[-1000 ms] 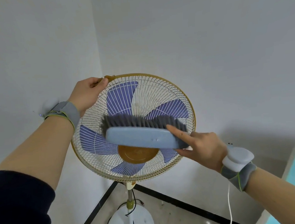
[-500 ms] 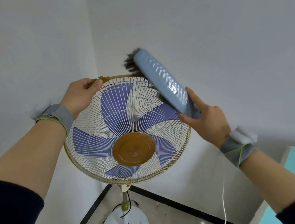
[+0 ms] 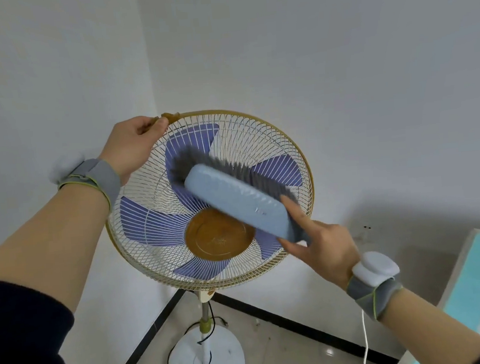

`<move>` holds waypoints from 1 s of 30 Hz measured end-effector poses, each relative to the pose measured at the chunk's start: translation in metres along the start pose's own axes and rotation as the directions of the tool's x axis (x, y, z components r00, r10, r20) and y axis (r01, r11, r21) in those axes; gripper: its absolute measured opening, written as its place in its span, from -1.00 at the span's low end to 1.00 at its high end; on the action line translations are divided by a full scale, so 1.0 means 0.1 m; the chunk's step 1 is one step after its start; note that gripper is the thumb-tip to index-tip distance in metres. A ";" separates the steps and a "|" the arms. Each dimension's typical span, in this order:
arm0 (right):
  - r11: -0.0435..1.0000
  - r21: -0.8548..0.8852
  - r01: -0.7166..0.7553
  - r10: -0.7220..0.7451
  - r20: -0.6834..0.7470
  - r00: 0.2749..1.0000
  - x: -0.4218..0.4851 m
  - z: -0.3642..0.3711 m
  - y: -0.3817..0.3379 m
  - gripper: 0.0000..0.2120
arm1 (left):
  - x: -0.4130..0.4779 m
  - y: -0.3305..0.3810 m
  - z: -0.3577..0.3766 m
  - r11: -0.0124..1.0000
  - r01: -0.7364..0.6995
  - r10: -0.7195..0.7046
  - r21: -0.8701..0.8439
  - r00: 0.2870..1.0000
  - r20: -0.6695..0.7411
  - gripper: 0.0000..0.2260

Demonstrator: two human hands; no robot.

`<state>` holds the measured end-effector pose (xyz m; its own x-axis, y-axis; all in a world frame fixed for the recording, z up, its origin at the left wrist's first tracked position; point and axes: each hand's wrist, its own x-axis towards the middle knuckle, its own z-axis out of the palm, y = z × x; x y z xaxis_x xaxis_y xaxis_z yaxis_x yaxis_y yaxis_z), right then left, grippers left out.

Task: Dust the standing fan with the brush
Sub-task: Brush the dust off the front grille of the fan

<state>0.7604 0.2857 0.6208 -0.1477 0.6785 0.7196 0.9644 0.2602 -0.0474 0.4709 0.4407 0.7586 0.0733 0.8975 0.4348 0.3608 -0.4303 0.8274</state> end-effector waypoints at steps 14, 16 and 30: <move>0.985 -0.119 -0.124 0.141 0.147 0.979 0.80 -0.57 -0.25 -0.28 | 0.01 0.02 0.06 1.000 0.003 -0.003 -0.002 0.999 -0.038 -0.72; 0.989 -0.121 -0.085 0.107 0.195 0.975 0.72 -0.48 -0.24 -0.28 | 0.02 -0.01 0.05 1.000 0.002 -0.002 -0.002 0.999 -0.047 -0.75; 0.998 -0.043 0.052 -0.043 0.190 0.981 0.51 -0.59 -0.16 -0.25 | -0.09 0.02 0.01 0.995 0.011 -0.016 -0.099 0.999 -0.042 -0.69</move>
<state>0.7506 0.2751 0.6990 -0.2284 0.7849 0.5760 0.9639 0.2656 0.0203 0.4714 0.4317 0.7558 0.0281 0.8993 0.4364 0.2680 -0.4274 0.8634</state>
